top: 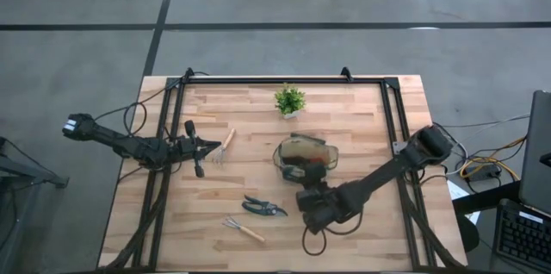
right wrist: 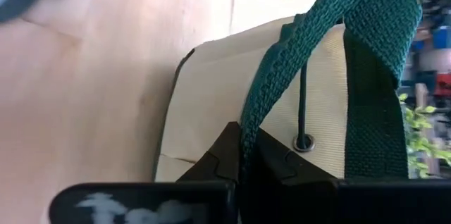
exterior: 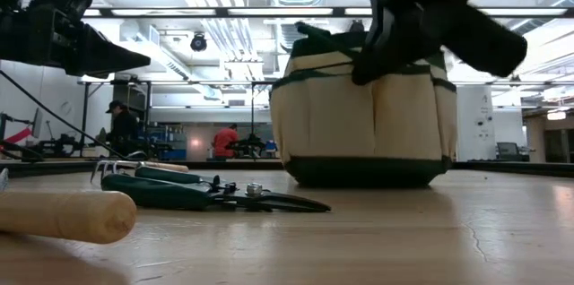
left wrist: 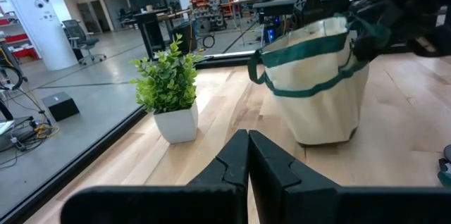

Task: Pick & Place Garden tools in Gardening bag
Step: Move the gardening bag to the middle of the table

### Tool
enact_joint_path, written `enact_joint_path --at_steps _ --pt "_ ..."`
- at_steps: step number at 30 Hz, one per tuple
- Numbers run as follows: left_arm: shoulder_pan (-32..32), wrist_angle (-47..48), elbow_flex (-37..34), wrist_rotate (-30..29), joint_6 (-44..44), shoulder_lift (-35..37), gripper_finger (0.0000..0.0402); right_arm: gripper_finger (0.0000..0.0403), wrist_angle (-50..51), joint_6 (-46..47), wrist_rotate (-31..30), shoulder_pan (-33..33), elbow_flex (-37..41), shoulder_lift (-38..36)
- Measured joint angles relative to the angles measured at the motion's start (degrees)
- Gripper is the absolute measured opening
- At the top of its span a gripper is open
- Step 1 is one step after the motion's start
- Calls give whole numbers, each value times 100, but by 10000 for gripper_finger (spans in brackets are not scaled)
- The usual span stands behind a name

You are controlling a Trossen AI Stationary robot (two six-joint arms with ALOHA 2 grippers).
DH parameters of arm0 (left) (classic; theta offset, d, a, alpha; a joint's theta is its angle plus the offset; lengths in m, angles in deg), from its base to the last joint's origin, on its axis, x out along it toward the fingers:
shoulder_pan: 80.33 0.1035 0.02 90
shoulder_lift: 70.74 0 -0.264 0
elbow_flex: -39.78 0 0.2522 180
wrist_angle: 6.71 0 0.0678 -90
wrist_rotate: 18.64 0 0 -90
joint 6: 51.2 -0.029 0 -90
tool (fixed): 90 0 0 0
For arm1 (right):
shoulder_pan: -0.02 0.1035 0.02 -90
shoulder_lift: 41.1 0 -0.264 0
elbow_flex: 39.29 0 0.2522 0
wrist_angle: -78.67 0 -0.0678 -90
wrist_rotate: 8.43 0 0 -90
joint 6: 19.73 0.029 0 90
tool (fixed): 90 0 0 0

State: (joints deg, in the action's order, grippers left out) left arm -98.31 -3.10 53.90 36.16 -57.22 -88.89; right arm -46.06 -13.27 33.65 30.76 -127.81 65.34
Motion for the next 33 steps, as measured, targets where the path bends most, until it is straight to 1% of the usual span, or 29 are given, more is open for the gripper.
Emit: enact_joint_path --at_steps 5,7,12,25,30,33 --pt "0 0 0 0 0 0 12 9 -23 35 539 -7 0 -106" --pt "1 0 0 0 0 0 12 9 -28 47 653 -3 0 -97" --pt "1 0 0 0 0 0 12 16 -34 88 726 0 0 -62" --pt "-1 0 0 0 0 0 12 62 -43 240 816 6 0 -62" --pt "0 0 0 0 0 0 12 69 -39 258 1059 13 -45 -64" --pt "0 0 0 0 0 0 12 69 -40 258 1077 15 -123 -71"
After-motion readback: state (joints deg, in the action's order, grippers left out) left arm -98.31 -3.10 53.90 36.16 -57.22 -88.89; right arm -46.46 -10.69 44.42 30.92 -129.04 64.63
